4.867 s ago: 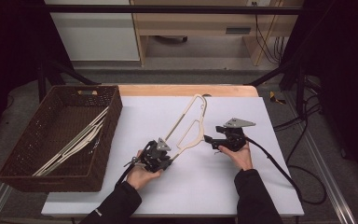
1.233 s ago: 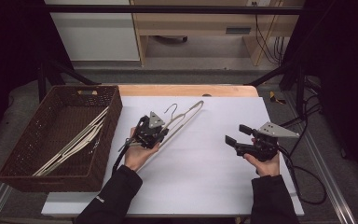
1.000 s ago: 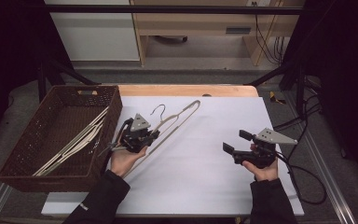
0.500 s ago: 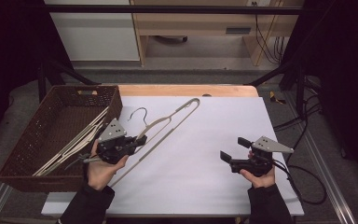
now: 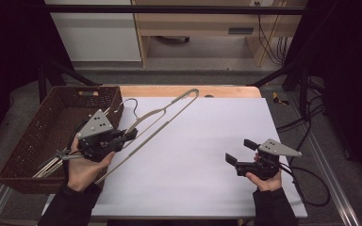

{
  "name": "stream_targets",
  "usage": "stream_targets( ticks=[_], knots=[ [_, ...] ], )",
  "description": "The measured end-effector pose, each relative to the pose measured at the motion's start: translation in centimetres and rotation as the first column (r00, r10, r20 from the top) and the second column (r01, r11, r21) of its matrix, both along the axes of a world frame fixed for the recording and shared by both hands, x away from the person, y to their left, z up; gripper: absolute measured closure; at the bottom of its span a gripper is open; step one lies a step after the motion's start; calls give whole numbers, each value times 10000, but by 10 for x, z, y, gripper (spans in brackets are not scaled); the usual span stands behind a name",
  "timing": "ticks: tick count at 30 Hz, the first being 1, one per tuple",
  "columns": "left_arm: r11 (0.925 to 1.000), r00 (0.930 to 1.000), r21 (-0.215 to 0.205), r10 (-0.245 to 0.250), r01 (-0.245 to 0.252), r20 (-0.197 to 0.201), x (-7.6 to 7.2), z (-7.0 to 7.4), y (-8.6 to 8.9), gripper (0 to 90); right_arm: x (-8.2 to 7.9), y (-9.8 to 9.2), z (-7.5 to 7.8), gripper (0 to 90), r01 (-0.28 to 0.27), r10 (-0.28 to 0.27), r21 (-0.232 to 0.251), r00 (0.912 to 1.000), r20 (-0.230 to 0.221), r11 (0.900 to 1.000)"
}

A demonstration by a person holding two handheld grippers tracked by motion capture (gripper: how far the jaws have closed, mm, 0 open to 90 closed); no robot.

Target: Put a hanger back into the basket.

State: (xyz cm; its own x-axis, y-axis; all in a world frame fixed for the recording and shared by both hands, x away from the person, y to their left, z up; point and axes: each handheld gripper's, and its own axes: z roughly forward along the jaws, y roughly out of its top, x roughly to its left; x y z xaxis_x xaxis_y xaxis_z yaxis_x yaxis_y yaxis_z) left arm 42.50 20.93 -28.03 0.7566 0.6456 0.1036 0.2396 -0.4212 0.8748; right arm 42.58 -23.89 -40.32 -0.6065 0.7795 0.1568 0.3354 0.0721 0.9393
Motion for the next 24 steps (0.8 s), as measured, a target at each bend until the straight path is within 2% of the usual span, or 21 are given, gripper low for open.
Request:
stream_targets(
  ticks=[1,4,6,7,8,12,15,16,22,24],
  knots=[
    [9999,10000,-132,45,-45,0,0,2,1,859,0,-1,0,69,16,-16,4,10000,-4,10000],
    [9999,9999,136,94,-96,106,2,14,11,859,-1,-1,0,65,50,-50,-7,10000,15,10000],
    [9997,9996,-14,249,-249,167,5,20,19,859,-2,-1,0,62,14,-14,-66,10000,23,10000],
    [9997,9995,51,250,-251,191,6,24,24,859,-2,-1,0,59,37,-37,-89,10000,25,10000],
    [9993,9992,-147,340,-337,198,8,26,28,859,-2,-1,0,54,98,-97,-93,9999,26,9999],
    [9982,9986,-319,505,-500,151,18,34,46,859,-2,-2,-1,36,215,-214,-167,9998,46,9996],
    [9969,9972,-300,731,-726,139,26,36,58,859,-2,-3,-1,31,243,-241,-200,9997,70,9995],
    [9956,9954,-206,924,-918,261,30,36,65,859,-2,-3,-1,30,245,-244,-219,9997,59,9995],
    [9866,9860,-133,1630,-1626,355,45,33,97,859,-3,-4,0,25,237,-235,-274,9997,81,9993],
    [9827,9826,-164,1850,-1847,158,48,31,107,859,-3,-4,0,25,278,-275,-290,9996,93,9992]
  ],
)
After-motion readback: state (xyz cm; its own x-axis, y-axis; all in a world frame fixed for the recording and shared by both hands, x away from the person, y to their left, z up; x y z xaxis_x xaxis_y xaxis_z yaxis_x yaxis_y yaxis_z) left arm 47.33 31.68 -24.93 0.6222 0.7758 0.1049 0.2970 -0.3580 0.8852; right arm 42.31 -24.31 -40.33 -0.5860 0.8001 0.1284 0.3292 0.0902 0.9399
